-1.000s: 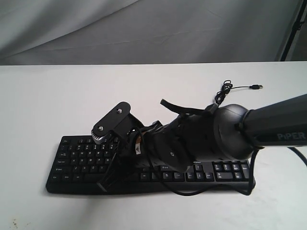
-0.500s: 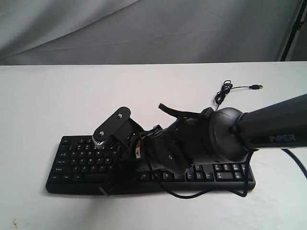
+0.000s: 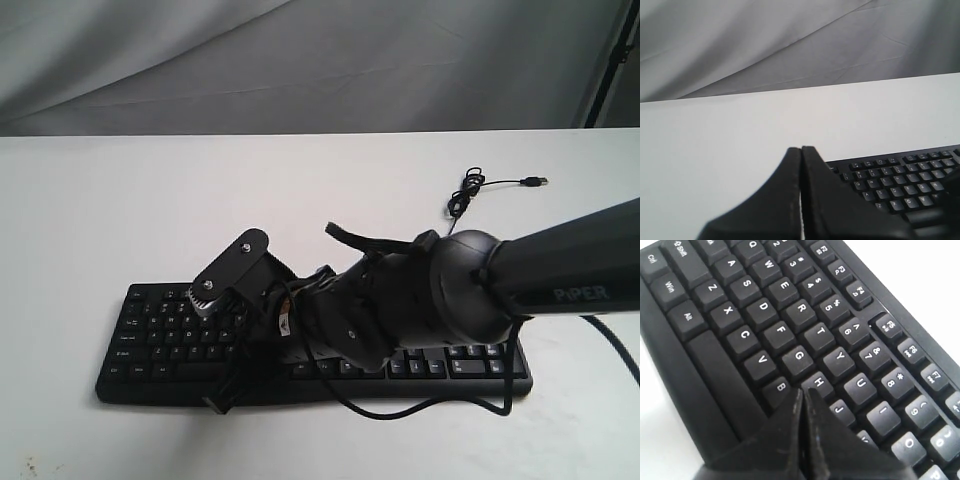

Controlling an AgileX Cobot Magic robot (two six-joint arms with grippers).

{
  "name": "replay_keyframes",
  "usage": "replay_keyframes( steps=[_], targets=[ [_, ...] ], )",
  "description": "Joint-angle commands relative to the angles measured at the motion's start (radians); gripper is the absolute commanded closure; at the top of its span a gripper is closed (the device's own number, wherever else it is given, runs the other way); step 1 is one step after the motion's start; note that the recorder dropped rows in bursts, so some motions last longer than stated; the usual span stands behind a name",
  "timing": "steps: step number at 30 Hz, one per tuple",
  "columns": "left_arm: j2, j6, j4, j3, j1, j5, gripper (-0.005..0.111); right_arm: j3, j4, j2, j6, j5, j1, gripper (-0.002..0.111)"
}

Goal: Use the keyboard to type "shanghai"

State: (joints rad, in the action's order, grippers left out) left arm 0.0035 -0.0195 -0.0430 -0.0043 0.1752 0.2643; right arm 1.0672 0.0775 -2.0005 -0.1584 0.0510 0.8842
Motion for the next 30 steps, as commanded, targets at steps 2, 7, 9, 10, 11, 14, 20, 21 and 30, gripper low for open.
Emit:
replay_keyframes(
  steps=[2, 7, 9, 10, 11, 14, 20, 21, 30],
  targets=[
    [-0.003, -0.003, -0.001, 0.004, 0.004, -0.003, 0.107, -0.001, 0.005, -0.043, 0.001, -0.042, -0.003, 0.108],
    [-0.003, -0.003, -0.001, 0.004, 0.004, -0.003, 0.107, -0.001, 0.005, -0.042, 0.001, -0.039, -0.003, 0.108],
    [-0.003, -0.003, -0.001, 0.004, 0.004, -0.003, 0.107, -0.001, 0.005, -0.029, 0.001, -0.036, -0.003, 0.108],
    [-0.003, -0.003, -0.001, 0.004, 0.004, -0.003, 0.107, -0.001, 0.005, -0.016, 0.001, -0.034, -0.003, 0.108],
    [-0.003, -0.003, -0.001, 0.004, 0.004, -0.003, 0.107, -0.001, 0.005, -0.011, 0.001, -0.034, -0.003, 0.108],
    [-0.003, -0.003, -0.001, 0.004, 0.004, -0.003, 0.107, 0.015, 0.005, 0.006, 0.001, -0.031, -0.003, 0.108],
    [-0.003, -0.003, -0.001, 0.004, 0.004, -0.003, 0.107, 0.106, -0.015, -0.006, 0.001, 0.031, 0.001, 0.108],
    [-0.003, -0.003, -0.001, 0.004, 0.004, -0.003, 0.107, 0.121, -0.017, -0.013, 0.001, 0.042, 0.001, 0.108],
    [-0.003, -0.003, -0.001, 0.004, 0.004, -0.003, 0.107, 0.150, -0.017, -0.074, 0.001, 0.057, 0.001, 0.108]
  ],
)
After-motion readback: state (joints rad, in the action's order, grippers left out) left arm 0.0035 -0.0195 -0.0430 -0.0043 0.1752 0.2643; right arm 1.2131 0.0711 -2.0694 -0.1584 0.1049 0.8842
